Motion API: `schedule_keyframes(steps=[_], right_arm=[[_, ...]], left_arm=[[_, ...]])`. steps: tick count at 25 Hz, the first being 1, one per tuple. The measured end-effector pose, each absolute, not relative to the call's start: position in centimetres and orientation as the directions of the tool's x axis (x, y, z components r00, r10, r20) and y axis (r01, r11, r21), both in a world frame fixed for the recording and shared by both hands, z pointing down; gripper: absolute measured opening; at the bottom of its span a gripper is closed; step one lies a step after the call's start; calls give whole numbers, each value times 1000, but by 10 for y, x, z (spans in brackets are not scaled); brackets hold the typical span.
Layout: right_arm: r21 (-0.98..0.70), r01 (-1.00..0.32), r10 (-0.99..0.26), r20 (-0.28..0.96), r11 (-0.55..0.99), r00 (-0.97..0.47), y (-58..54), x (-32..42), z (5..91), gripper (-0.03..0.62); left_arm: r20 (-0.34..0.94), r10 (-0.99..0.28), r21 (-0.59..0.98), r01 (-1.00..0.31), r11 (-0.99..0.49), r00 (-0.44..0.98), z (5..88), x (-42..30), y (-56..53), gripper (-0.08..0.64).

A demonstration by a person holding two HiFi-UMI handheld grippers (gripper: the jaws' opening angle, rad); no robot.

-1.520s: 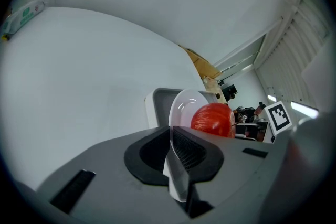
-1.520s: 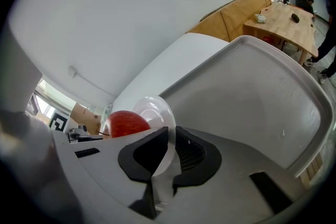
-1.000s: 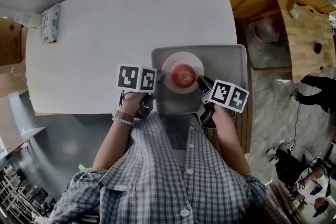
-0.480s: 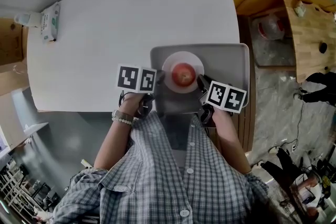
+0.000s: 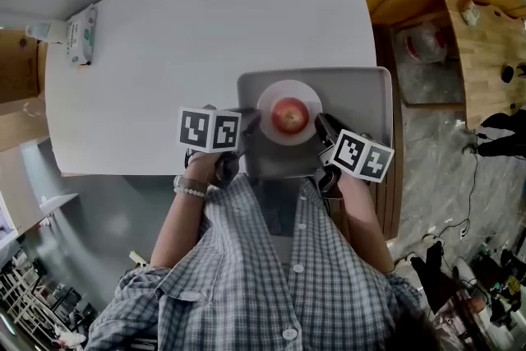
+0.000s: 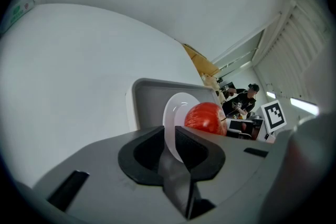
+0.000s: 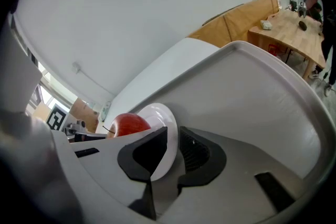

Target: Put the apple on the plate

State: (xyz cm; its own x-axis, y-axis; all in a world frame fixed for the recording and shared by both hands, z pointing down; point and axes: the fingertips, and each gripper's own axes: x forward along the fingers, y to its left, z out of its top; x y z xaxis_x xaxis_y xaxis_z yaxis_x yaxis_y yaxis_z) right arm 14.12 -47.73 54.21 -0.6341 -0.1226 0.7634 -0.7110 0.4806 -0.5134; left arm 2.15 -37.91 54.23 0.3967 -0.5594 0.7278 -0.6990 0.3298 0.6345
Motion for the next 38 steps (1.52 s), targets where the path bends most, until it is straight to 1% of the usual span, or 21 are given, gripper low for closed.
schedule_keyframes(steps=[3, 10, 15, 17, 19, 22, 25, 28, 31, 33, 38], right_arm=[[-535, -703, -169, 727, 468, -666, -487, 141, 533, 55], [-508, -713, -303, 667, 483, -681, -503, 141, 500, 55], [-501, -713, -403, 595, 491, -695, -504, 138, 473, 55], [-494, -705, -407, 583, 509, -703, -496, 131, 466, 49], [-488, -692, -400, 575, 532, -714, -487, 123, 459, 46], [-474, -668, -395, 554, 574, -733, -473, 111, 448, 44], [-462, -645, -397, 526, 609, -752, -457, 100, 436, 41], [-449, -640, -435, 481, 623, -761, -447, 93, 420, 38], [-486, -628, -454, 436, 608, -777, -435, 87, 404, 38], [-506, -612, -455, 410, 608, -790, -424, 81, 394, 37], [-493, -569, -439, 362, 659, -822, -394, 60, 370, 37]], left_arm=[[687, -615, 657, -691, 300, 386, 531, 16, -380, 71], [617, -716, 677, -683, 273, 325, 505, -8, -376, 71], [549, -782, 664, -722, 194, 295, 480, -19, -374, 69], [527, -797, 665, -727, 171, 295, 472, -23, -370, 66], [506, -805, 668, -732, 137, 311, 464, -24, -365, 36], [467, -813, 670, -739, 70, 347, 452, -22, -355, 17], [436, -825, 669, -742, 31, 359, 442, -25, -345, 12], [411, -836, 659, -752, -2, 363, 430, -30, -334, 11], [384, -837, 655, -754, -50, 390, 418, -32, -320, 9], [370, -840, 650, -757, -71, 396, 410, -35, -309, 9], [318, -871, 657, -749, -83, 375, 389, -49, -281, 9]])
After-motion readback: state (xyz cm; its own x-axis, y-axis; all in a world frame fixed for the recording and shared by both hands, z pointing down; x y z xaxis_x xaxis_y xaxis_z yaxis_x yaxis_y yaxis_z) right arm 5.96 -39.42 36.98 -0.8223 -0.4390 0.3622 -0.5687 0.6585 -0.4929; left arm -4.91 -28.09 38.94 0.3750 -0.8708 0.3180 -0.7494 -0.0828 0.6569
